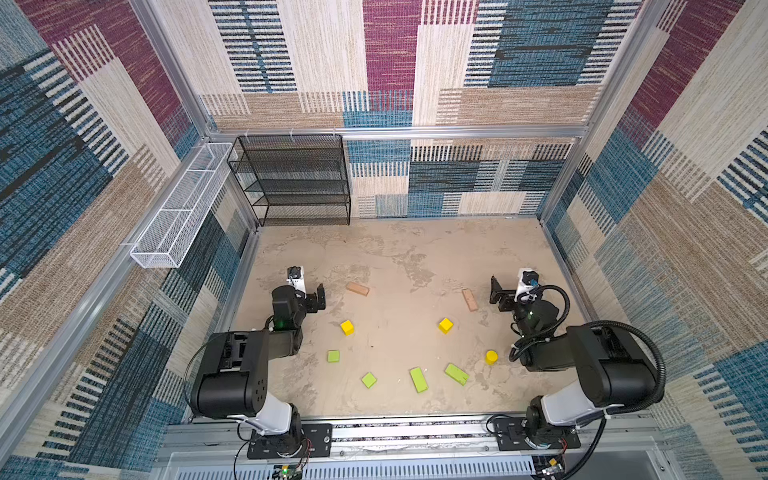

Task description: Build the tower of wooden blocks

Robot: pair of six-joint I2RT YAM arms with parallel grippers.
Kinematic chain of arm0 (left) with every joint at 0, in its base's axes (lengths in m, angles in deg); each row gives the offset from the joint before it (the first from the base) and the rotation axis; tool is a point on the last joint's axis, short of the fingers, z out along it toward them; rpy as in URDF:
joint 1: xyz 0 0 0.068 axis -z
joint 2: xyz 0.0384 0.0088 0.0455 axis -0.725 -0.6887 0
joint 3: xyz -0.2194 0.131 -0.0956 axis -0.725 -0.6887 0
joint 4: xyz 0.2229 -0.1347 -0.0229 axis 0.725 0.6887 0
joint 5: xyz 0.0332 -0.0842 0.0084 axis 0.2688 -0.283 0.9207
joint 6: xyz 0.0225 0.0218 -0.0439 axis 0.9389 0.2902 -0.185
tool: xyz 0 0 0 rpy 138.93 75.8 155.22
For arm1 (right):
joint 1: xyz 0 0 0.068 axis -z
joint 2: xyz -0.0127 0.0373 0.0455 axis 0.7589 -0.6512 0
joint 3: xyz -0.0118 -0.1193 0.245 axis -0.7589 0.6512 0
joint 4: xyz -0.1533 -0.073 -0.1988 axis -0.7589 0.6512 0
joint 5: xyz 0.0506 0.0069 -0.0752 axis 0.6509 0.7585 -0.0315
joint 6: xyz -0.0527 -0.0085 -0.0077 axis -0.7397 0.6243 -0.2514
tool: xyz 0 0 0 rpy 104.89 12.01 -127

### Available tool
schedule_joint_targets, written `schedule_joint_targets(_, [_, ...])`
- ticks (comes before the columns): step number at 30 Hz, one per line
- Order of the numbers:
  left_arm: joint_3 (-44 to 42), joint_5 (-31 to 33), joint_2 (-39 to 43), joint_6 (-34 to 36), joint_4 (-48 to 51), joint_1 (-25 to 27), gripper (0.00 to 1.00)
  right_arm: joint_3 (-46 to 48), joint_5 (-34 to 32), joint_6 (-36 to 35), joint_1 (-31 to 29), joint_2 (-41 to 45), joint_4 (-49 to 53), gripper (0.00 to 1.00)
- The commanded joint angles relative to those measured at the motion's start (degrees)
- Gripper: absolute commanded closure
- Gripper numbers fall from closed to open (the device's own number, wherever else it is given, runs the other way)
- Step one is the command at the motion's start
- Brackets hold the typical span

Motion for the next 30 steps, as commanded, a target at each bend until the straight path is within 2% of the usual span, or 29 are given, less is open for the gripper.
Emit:
schedule_joint_targets(1, [0.21, -0.33, 0.07, -0.02, 0.24, -0.07, 0.01, -0.01, 0.69, -0.01, 0.01, 0.16, -0.63, 0.01])
schedule_joint_targets(27, [0.3, -0.35, 0.1, 0.01, 0.32, -0.09, 0.01, -0.23, 0.66, 0.09, 0.03, 0.09, -0.38, 0.01])
schedule_joint_targets(30, [0.3, -0.31, 0.04, -0.06, 0.32, -0.05, 0.03, -0.23, 0.65, 0.07, 0.08, 0.08, -0.37, 0.01])
